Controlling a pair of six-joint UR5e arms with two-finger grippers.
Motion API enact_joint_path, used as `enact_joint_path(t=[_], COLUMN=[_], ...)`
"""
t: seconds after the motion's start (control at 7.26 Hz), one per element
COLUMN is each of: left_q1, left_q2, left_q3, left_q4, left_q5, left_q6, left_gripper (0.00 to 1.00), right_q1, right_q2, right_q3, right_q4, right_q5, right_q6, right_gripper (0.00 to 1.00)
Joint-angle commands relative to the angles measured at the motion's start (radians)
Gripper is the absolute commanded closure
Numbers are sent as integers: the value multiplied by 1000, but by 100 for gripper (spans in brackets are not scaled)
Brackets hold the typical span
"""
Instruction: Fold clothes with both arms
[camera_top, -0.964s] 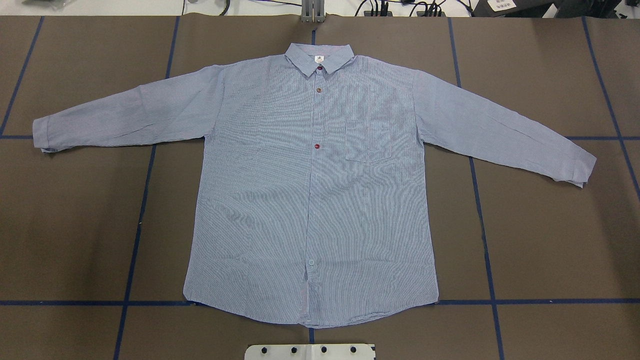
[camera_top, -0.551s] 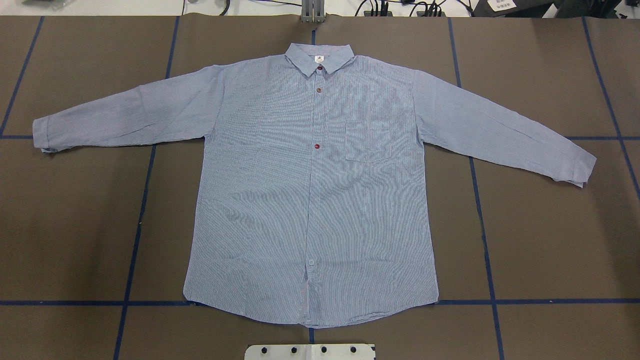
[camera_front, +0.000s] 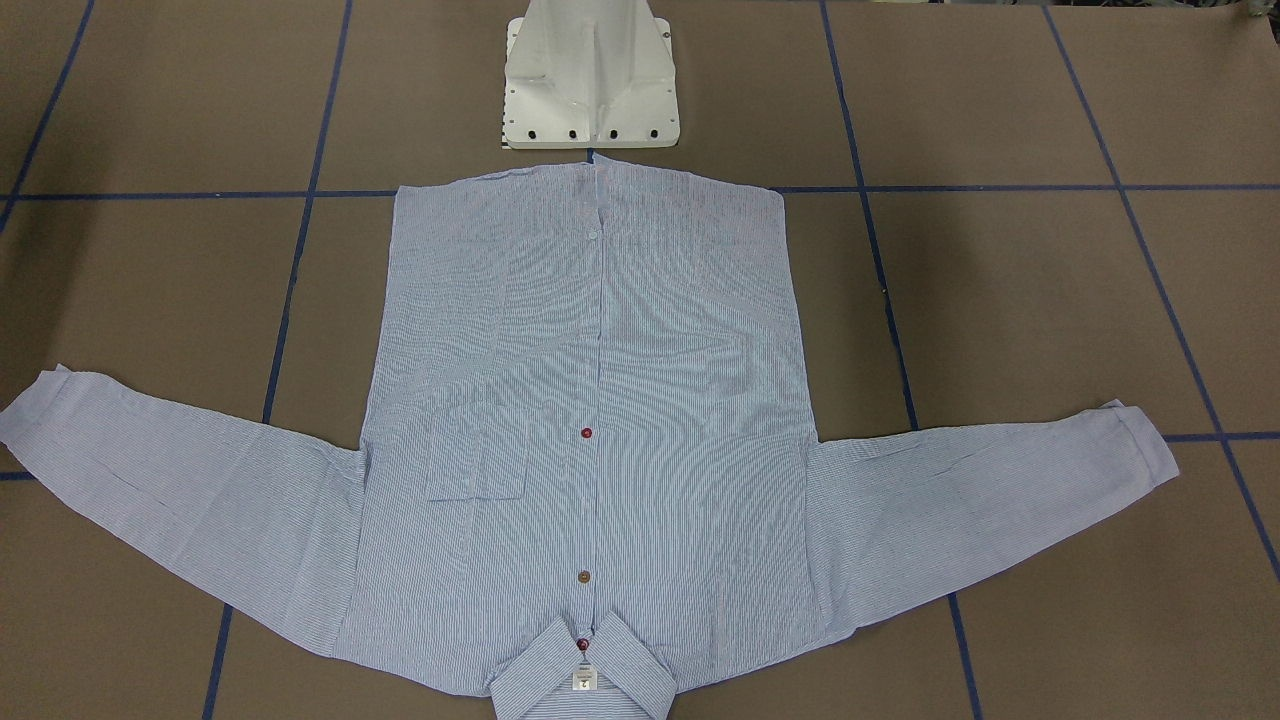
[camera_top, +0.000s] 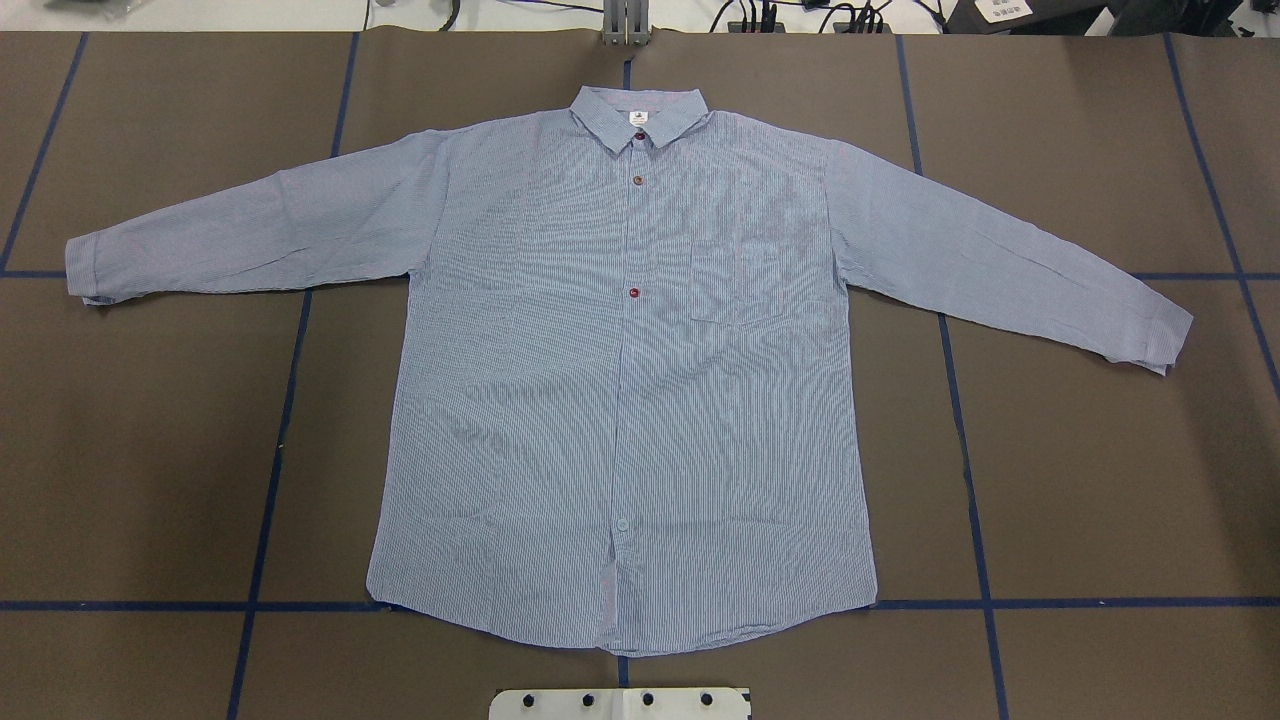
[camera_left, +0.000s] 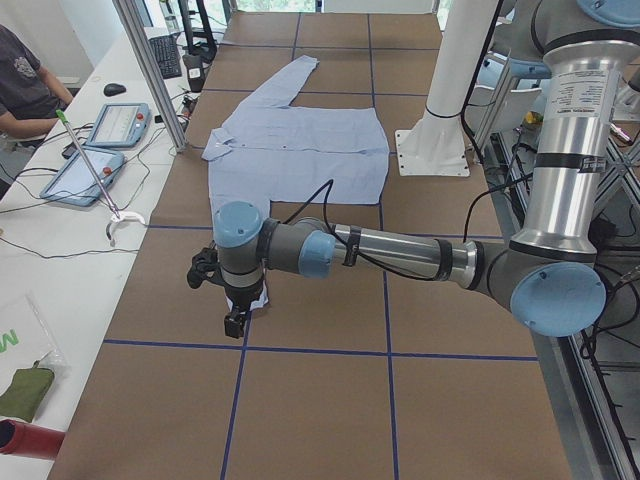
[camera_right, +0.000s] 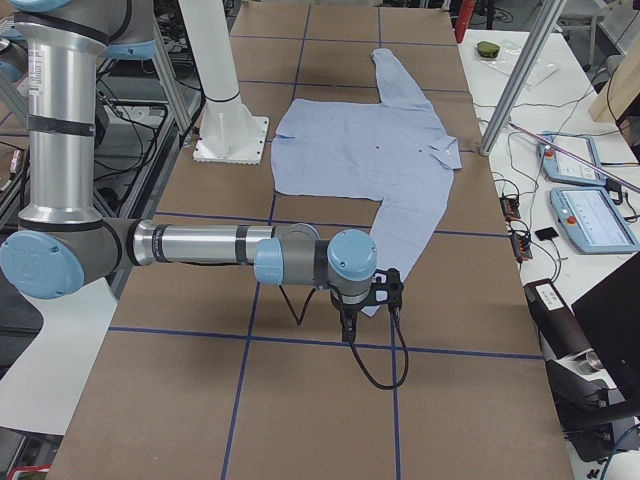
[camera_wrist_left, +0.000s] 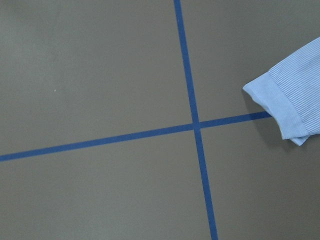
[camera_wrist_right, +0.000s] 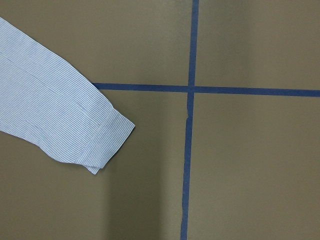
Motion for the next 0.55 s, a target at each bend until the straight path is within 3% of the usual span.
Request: enact_joint_path(t=[0.0, 0.14, 0.41], left_q1=[4, 4, 8], left_q2=[23, 71, 42], left_q3=[4, 44, 65], left_q4=[-182, -331, -369], left_q5=[-6, -20, -22], left_q6=[-1, -10, -110], left_gripper=[0, 0, 0], right_q1=[-35, -76, -206], right_q2=[8, 7, -9], right_q3=[6, -3, -6], right_q4=[15, 94, 260], right_q5=[-1, -8, -88], right_q6=[81, 133, 284], right_gripper=[0, 0, 0])
